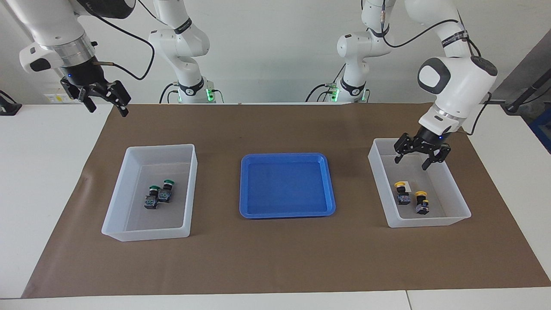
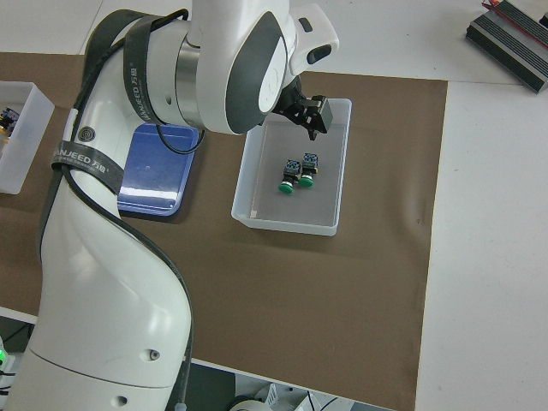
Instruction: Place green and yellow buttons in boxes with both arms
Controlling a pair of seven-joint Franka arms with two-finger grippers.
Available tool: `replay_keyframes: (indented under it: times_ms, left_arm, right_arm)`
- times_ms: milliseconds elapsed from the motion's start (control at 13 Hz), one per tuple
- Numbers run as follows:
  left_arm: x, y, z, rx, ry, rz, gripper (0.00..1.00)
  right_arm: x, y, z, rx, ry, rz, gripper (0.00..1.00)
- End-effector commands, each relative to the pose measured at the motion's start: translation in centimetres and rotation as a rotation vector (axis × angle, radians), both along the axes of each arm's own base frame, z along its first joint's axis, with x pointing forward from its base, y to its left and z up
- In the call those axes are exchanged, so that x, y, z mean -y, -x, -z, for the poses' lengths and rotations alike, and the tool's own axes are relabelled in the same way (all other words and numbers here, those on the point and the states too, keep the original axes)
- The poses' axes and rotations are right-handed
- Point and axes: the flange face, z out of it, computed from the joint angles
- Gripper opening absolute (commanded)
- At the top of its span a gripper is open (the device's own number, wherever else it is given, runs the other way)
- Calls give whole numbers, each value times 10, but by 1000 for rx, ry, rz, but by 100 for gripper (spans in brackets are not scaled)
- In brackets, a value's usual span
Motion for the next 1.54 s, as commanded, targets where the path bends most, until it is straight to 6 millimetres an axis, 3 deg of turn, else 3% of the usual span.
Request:
replay_keyframes:
  times_ms: [0, 231, 385, 615, 769, 846, 1077, 1462]
  left_arm:
    - [51, 7, -30, -33, -44, -36, 100]
    - [116, 7, -59, -2, -90, -79, 100]
    - [136, 2, -72, 16, -104, -57, 100]
    - [119, -7, -95, -21, -114, -82, 100]
    - [82, -4, -105, -62, -125, -134, 100]
    - [79, -1, -116, -87, -126, -139, 100]
    - [66, 5, -123, -145, -131, -154, 100]
    - [62, 15, -131, -198, -119, -155, 100]
  right_arm:
    - [-3, 5, 0, 3, 9, 6, 100]
    - [-13, 5, 0, -6, 8, -13, 100]
    - [-18, 4, -1, -3, 20, -25, 100]
    - [-23, 4, 1, -10, 26, -40, 100]
    - [-29, 4, 4, -23, 44, -57, 100]
    - [-26, 4, 4, -21, 44, -56, 100]
    - [-7, 2, 7, -31, 45, -74, 100]
    - [-5, 3, 10, -61, 24, -42, 100]
